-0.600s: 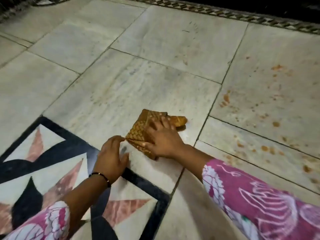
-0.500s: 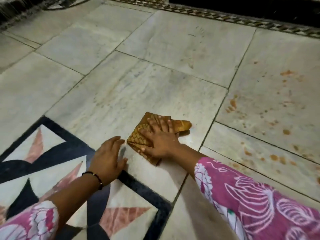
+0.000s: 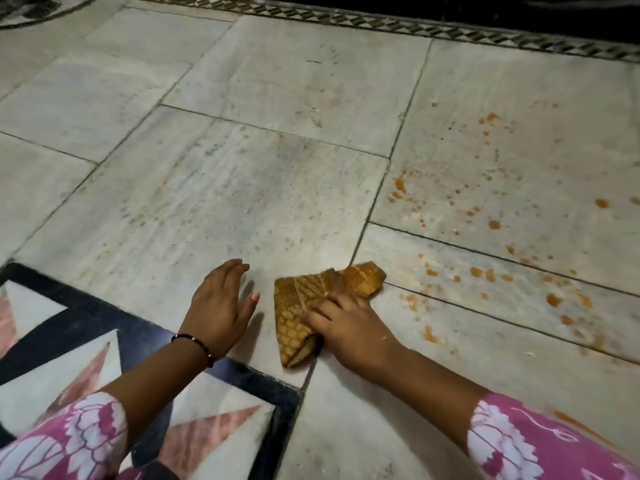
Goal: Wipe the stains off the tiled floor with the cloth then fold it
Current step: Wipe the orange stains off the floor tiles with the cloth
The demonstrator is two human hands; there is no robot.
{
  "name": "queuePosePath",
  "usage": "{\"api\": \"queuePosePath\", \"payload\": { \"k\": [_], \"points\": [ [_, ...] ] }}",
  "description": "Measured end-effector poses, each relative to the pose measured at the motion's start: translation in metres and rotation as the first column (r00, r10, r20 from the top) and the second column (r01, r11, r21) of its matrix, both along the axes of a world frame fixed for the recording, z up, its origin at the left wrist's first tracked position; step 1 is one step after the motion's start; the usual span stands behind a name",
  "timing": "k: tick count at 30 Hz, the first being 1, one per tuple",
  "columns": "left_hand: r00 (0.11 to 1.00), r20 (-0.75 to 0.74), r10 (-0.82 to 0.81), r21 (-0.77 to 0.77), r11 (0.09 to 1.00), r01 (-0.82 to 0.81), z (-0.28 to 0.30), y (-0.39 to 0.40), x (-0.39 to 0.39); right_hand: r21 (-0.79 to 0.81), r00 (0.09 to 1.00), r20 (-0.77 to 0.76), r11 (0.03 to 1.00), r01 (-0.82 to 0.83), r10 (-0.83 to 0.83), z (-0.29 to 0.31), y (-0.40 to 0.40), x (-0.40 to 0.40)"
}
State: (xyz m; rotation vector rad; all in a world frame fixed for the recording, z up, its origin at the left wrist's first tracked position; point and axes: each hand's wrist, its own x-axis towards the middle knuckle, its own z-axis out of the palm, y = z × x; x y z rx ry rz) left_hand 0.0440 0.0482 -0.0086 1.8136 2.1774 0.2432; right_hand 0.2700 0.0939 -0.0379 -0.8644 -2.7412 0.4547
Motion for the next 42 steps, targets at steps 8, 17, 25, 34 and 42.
{"api": "queuePosePath", "payload": {
  "k": [8,17,25,34,42],
  "points": [
    [0.955,0.035,-0.293,-0.023,0.956,0.294,-0.012,0.002,0.067,-0.619,0.535,-0.419,0.662,0.423,-0.734,0.08,-0.018,0.151],
    [0.846,-0.039,-0.531,-0.09,0.846,0.526,-0.027,-0.014,0.147,-0.656,0.357,-0.336,0.488,0.576,-0.872,0.165,-0.044,0.252],
    [0.641,-0.144,-0.754,-0.074,0.654,0.753,-0.03,-0.011,0.17,-0.393,0.763,0.044,0.691,0.607,-0.645,0.129,-0.125,0.287],
    [0.717,-0.108,-0.689,-0.119,0.725,0.679,-0.053,-0.033,0.176,-0.161,0.62,0.449,0.625,0.764,-0.643,0.027,-0.123,0.243],
    [0.737,-0.164,-0.656,-0.107,0.755,0.647,-0.064,-0.015,0.165,0.058,0.557,0.461,0.65,0.758,-0.691,-0.011,-0.075,0.206]
  ]
}}
